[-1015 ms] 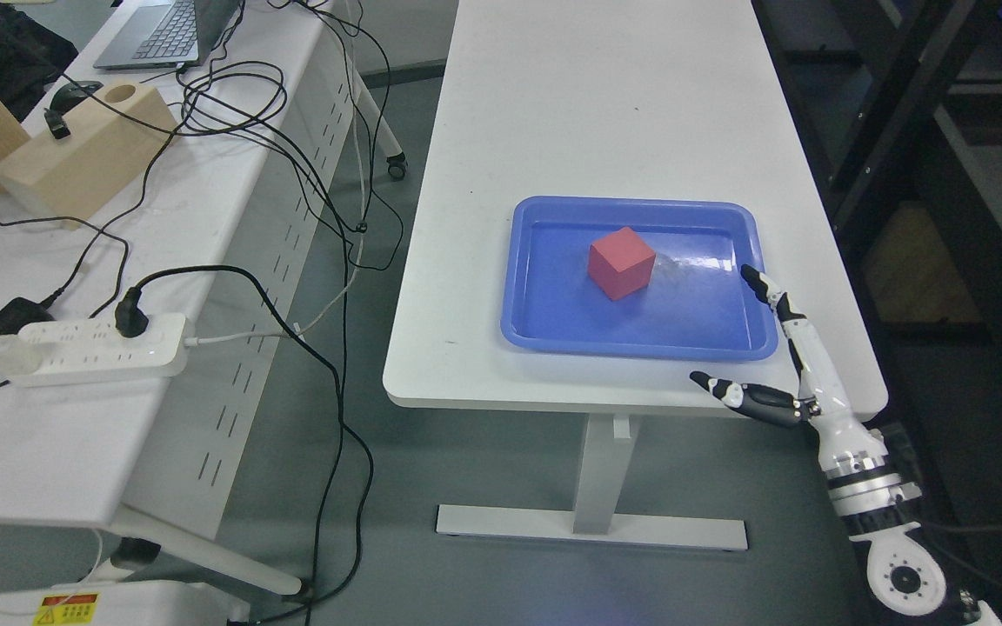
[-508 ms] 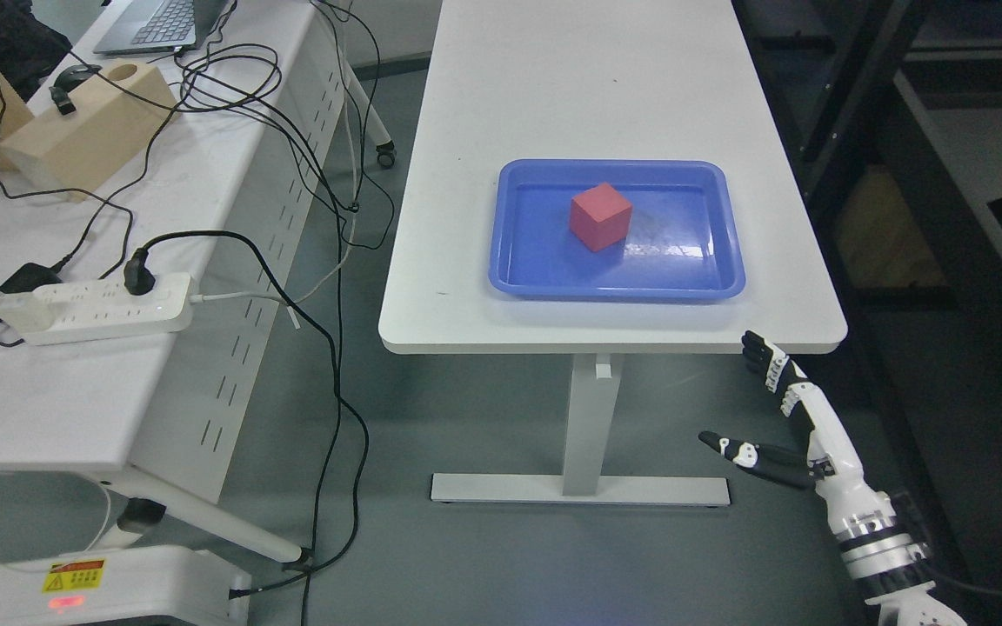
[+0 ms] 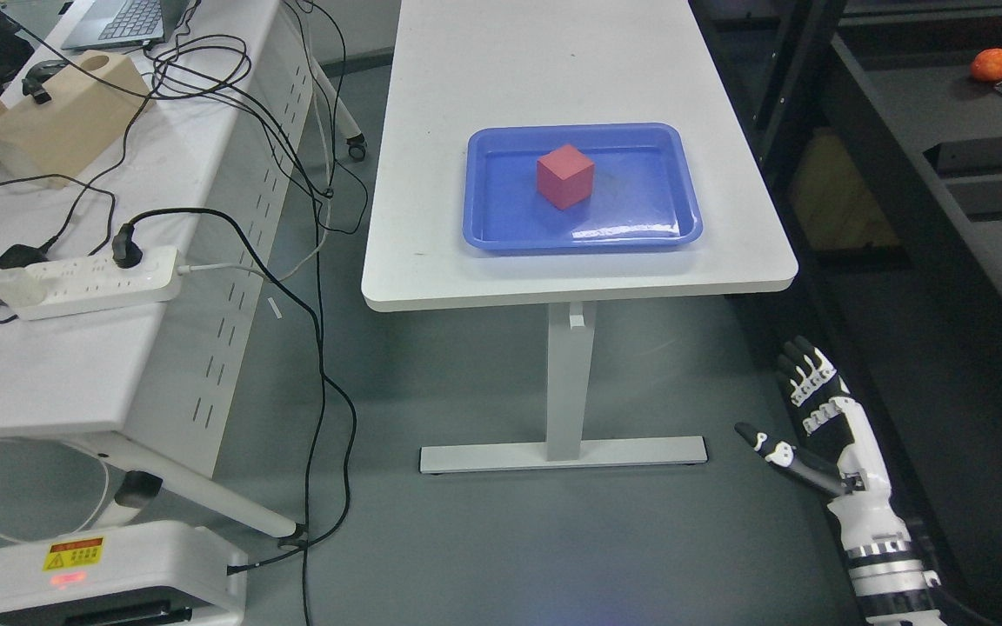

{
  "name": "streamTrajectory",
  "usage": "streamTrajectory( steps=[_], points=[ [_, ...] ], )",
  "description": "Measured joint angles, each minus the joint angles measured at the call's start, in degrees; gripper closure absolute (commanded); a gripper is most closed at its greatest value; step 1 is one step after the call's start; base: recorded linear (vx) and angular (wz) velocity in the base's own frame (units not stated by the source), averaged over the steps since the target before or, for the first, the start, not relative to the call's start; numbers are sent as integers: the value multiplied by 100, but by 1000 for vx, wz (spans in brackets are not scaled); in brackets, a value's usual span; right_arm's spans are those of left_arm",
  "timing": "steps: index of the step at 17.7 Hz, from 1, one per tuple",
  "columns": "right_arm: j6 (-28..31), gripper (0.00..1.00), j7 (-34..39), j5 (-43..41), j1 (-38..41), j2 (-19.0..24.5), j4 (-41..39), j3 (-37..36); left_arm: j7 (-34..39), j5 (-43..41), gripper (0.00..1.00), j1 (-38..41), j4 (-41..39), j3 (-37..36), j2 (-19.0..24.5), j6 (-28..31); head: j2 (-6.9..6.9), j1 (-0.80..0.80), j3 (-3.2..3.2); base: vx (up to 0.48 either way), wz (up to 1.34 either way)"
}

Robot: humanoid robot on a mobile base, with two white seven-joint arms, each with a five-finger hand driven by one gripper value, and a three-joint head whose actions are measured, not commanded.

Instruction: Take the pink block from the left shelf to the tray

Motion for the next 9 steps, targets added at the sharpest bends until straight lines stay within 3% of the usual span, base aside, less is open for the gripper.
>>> streamTrajectory(
  steps=[9],
  points=[
    [-16,1,21,-390,-48,123,63,-60,0,0,0,0,0,0,0,14,0,0,0,-113,61]
  ],
)
